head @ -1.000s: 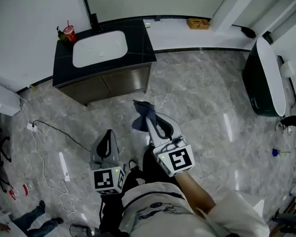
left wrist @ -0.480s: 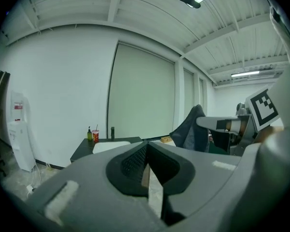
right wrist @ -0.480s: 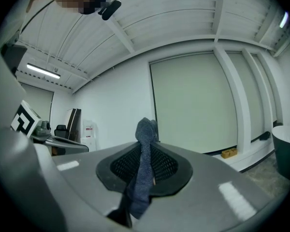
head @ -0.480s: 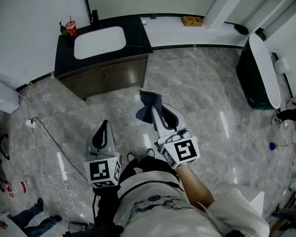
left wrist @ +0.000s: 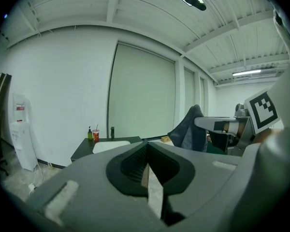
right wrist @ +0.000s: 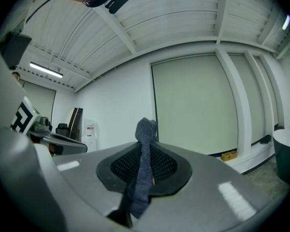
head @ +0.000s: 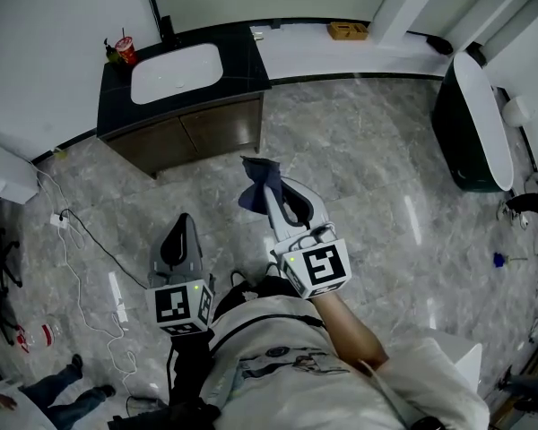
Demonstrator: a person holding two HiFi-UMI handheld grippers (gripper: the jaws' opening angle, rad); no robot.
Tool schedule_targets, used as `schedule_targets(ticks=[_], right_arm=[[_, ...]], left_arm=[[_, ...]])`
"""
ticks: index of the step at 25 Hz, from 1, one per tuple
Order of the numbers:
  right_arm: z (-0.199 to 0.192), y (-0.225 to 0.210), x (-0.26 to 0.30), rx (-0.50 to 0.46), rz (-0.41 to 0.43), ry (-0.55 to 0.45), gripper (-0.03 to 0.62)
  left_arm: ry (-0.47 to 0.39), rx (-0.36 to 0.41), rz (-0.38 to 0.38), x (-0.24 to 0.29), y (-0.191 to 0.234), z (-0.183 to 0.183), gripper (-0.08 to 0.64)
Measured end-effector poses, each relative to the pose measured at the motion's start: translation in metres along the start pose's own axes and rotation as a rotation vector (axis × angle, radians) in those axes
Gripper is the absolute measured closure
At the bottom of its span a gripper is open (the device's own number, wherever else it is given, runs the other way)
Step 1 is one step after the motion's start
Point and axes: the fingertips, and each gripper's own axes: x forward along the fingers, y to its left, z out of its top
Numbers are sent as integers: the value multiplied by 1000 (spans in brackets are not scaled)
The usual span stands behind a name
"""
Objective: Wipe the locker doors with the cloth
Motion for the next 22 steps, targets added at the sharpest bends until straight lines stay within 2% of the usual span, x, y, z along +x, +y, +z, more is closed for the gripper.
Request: schedule_targets(ticks=[22], right_arm=[[-1, -25, 1, -19, 32, -29, 543]], left_arm=[[-6, -4, 20, 23, -15, 0, 557]])
